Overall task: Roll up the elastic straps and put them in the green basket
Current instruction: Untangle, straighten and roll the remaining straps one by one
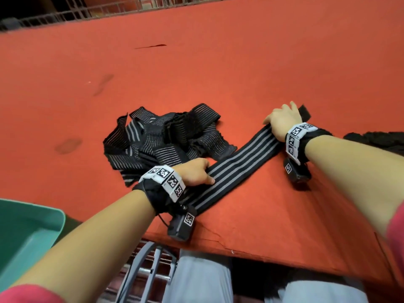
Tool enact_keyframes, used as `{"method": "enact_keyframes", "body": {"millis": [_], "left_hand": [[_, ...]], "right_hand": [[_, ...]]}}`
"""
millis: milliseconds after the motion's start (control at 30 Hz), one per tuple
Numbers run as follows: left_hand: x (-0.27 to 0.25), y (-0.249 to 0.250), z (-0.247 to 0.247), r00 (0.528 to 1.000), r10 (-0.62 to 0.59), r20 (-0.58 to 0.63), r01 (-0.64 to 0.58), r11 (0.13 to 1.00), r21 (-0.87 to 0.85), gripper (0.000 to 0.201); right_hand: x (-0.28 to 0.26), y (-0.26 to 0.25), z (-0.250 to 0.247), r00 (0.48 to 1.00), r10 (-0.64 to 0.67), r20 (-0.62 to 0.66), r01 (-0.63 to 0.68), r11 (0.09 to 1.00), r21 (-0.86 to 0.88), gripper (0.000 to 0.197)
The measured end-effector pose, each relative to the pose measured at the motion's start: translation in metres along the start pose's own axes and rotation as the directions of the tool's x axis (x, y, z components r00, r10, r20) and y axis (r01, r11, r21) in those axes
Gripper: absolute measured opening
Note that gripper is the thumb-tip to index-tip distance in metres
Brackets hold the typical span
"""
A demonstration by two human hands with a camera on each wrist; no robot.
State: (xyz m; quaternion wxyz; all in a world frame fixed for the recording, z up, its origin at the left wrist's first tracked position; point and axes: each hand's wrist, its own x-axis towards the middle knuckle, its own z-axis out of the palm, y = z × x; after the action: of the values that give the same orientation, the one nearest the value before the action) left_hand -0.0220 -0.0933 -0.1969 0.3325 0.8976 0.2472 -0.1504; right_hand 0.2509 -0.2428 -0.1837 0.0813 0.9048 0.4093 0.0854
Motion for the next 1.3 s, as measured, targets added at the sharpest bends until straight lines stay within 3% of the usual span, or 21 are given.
{"method": "enact_keyframes", "body": {"millis": [133,333,633,933,1100,1233,1300], "left_hand": [[-0.001,-0.004,0.002,0.999,-0.029,-0.020,0.029,0.999,-0.013,0.019],[-0.022,-0.025,-0.007,0.996,-0.084,0.013,0.085,0.990,-0.116,0.014],[-0.065,-0.021,0.022,0.996,-0.054,0.071,0.076,0.935,-0.348,0.007],[-0.104,0.018,0.069,0.996,-0.038,0.086,0.084,0.767,-0.636,0.021],[-0.117,0.039,0.088,0.998,-0.047,0.052,0.070,0.664,-0.744,0.025],[-0.118,0.052,0.102,0.997,-0.080,-0.013,0.033,0.546,-0.837,0.061],[-0.119,0.056,0.111,0.997,-0.070,-0.041,0.001,0.506,-0.862,0.068]], "right_hand": [[-0.008,-0.006,0.000,1.000,0.021,0.018,-0.023,0.992,0.126,0.053],[-0.035,-0.022,-0.022,0.992,0.011,0.125,-0.056,0.928,0.368,0.046],[-0.126,-0.064,-0.059,0.994,-0.094,0.058,0.050,0.847,0.529,0.040],[-0.227,-0.079,-0.057,0.994,-0.111,-0.020,0.094,0.715,0.693,0.036],[-0.270,-0.080,-0.039,0.997,-0.075,0.001,0.047,0.637,0.769,0.040],[-0.293,-0.081,-0.024,1.000,-0.022,-0.007,0.018,0.551,0.834,0.045],[-0.304,-0.083,-0.020,0.999,0.024,-0.039,0.023,0.484,0.875,0.044]]}}
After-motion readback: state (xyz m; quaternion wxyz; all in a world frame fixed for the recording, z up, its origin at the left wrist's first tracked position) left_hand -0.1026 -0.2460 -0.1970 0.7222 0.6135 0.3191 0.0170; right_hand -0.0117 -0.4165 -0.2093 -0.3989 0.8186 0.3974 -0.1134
